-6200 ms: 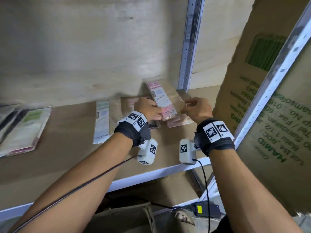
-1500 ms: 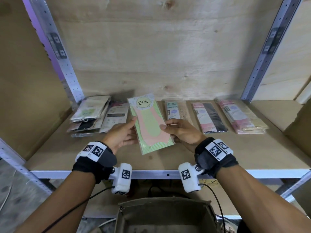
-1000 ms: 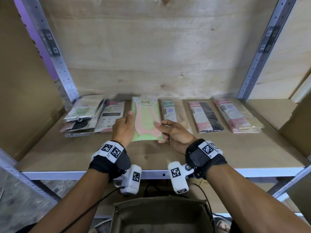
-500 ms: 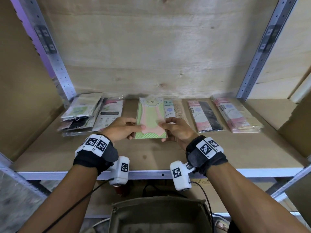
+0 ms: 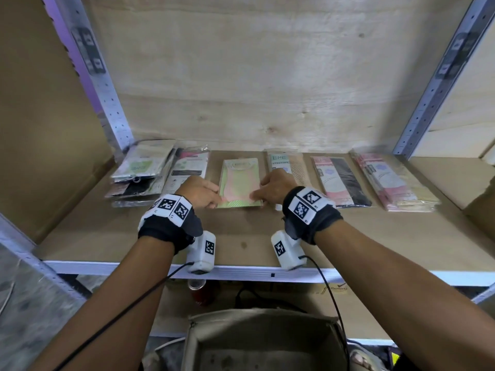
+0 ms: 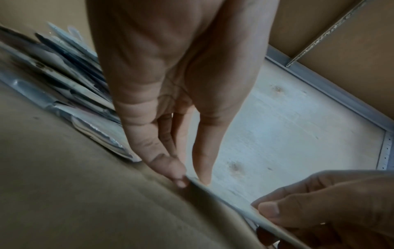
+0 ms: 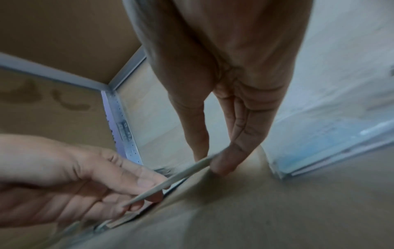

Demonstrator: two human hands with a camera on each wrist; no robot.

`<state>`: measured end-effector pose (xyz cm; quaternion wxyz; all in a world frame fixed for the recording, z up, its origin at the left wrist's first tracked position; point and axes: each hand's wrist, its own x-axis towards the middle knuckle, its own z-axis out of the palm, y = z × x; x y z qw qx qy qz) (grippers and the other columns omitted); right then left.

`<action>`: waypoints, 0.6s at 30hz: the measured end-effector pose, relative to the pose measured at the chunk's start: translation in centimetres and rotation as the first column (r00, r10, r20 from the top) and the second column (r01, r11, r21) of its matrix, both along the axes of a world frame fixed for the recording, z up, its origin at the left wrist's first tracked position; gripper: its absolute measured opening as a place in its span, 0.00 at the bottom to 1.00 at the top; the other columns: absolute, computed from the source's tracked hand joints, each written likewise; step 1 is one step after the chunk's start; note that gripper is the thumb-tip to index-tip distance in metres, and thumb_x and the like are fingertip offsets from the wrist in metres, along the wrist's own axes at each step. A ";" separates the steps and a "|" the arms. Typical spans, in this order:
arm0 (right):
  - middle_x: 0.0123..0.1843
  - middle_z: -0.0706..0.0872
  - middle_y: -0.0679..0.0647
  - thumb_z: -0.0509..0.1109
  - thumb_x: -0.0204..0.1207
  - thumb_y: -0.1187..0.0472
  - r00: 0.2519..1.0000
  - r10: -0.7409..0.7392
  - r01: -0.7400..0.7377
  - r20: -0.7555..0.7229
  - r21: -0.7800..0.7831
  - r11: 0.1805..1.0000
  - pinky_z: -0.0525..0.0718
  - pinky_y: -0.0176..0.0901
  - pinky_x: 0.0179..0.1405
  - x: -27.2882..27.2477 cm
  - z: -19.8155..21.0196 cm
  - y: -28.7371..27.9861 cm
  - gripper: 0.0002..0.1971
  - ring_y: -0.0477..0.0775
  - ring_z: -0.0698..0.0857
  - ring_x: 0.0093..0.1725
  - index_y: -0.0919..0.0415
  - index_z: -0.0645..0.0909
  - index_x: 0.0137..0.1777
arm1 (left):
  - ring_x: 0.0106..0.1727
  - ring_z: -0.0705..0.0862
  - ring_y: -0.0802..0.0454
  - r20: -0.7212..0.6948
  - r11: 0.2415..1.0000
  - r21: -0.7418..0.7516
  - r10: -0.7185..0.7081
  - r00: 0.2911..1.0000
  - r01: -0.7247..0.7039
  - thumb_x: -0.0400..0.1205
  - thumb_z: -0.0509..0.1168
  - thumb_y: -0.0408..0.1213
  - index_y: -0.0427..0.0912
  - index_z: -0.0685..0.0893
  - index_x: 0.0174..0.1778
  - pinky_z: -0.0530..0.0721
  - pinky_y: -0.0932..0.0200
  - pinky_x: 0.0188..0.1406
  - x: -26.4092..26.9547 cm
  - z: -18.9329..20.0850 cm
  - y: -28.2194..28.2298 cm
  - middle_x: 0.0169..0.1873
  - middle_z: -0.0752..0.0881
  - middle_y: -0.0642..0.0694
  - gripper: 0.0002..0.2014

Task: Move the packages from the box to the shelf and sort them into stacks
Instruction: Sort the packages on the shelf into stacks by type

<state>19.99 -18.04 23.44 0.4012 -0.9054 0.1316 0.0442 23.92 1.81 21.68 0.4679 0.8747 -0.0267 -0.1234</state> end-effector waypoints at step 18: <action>0.63 0.86 0.66 0.79 0.68 0.61 0.999 0.002 -0.009 -0.040 -0.167 0.986 0.86 0.58 0.62 3.3 -1.0 1.4 0.24 0.66 0.86 0.62 0.68 0.83 0.63 | 0.54 0.91 0.40 -0.043 0.999 0.003 0.050 0.998 -0.050 0.75 0.77 0.30 0.33 0.88 0.49 0.89 0.44 0.59 1.0 0.3 -1.2 0.53 0.90 0.32 0.10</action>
